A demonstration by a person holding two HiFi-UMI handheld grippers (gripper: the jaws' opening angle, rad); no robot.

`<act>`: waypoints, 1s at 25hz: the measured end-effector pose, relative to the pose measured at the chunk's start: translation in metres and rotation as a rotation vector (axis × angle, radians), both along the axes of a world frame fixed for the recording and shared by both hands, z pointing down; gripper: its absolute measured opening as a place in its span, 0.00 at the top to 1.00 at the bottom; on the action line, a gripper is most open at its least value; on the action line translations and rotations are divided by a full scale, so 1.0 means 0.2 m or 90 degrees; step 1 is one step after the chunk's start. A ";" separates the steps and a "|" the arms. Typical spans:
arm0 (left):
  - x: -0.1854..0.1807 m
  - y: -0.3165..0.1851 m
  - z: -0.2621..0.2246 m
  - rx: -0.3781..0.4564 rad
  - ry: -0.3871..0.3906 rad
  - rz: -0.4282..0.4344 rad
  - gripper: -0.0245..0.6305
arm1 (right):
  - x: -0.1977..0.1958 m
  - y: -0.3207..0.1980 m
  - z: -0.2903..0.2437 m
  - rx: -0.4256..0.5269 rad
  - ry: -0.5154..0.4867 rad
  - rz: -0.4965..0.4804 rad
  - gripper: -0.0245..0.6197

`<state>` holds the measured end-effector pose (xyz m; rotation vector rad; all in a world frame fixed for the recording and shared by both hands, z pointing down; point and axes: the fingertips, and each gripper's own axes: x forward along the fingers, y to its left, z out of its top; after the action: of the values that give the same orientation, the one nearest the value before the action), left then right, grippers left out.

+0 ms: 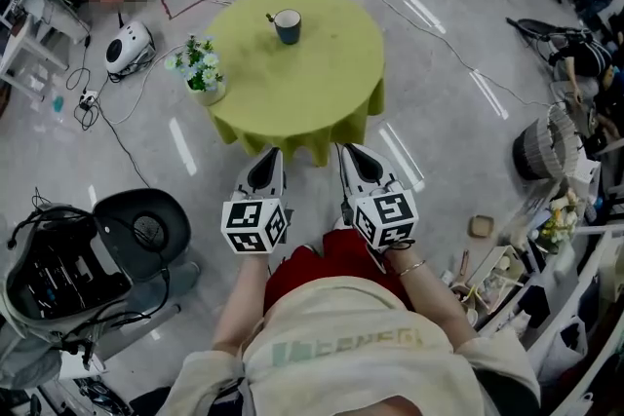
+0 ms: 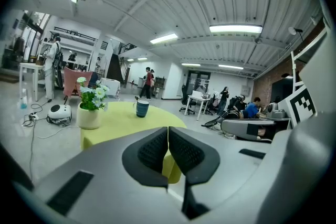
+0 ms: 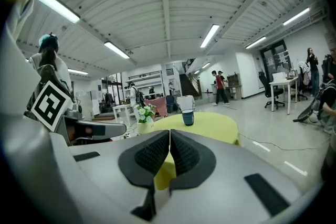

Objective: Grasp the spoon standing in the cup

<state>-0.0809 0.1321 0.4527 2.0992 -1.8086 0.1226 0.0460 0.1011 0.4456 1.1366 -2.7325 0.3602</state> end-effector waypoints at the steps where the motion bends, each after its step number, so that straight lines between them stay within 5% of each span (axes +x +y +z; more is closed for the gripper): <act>1: 0.01 -0.03 0.00 0.000 0.000 -0.004 0.92 | 0.01 -0.03 0.00 0.003 0.001 -0.002 0.90; 25: 0.16 -0.29 -0.01 0.000 0.000 -0.075 0.92 | 0.20 -0.37 -0.02 0.002 -0.003 -0.044 0.90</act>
<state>-0.0479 0.0746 0.4508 1.9862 -1.9271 0.0909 0.0852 0.0262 0.4425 1.0391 -2.7690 0.3493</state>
